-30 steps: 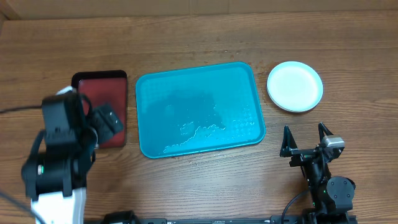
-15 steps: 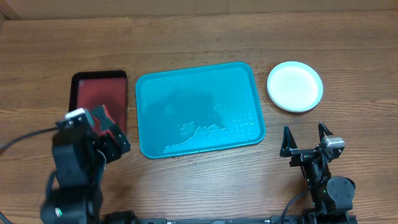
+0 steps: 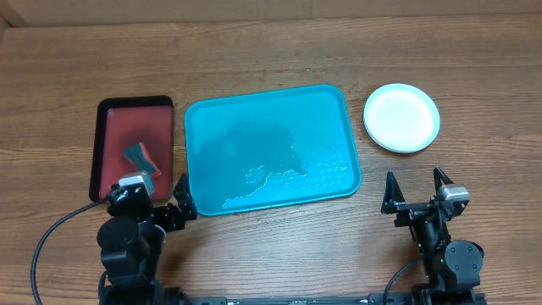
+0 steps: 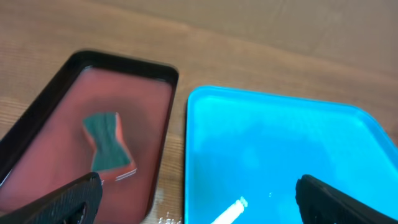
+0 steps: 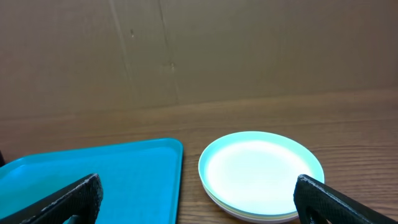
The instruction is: Clean dirty plates on tray and stack at the side
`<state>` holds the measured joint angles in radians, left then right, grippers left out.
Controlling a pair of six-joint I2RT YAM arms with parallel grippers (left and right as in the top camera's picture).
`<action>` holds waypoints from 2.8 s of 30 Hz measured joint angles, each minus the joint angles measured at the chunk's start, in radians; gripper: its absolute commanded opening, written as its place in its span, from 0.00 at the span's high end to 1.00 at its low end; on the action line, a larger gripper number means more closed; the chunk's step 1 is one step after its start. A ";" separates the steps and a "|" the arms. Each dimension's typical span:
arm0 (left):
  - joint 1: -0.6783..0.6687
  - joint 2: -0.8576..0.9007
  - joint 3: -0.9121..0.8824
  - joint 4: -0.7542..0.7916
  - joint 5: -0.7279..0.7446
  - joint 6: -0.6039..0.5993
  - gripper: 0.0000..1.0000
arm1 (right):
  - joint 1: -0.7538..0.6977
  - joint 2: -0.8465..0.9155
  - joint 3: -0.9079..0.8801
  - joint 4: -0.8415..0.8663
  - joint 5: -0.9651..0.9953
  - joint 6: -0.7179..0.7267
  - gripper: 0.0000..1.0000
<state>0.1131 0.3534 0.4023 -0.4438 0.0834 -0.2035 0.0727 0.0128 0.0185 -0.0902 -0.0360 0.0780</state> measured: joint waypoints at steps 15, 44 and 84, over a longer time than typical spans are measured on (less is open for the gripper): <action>0.012 -0.163 -0.195 0.275 0.004 -0.036 0.00 | 0.000 0.000 0.000 0.000 0.000 0.000 0.00; -0.026 -0.339 -0.393 0.371 -0.017 0.010 0.00 | 0.000 0.000 0.000 0.001 0.000 0.000 0.00; -0.035 -0.339 -0.393 0.369 -0.035 0.077 0.00 | 0.000 0.000 0.000 0.000 0.000 0.000 0.00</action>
<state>0.0780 0.0147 0.0090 -0.0750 0.0486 -0.1265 0.0727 0.0128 0.0185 -0.0902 -0.0360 0.0784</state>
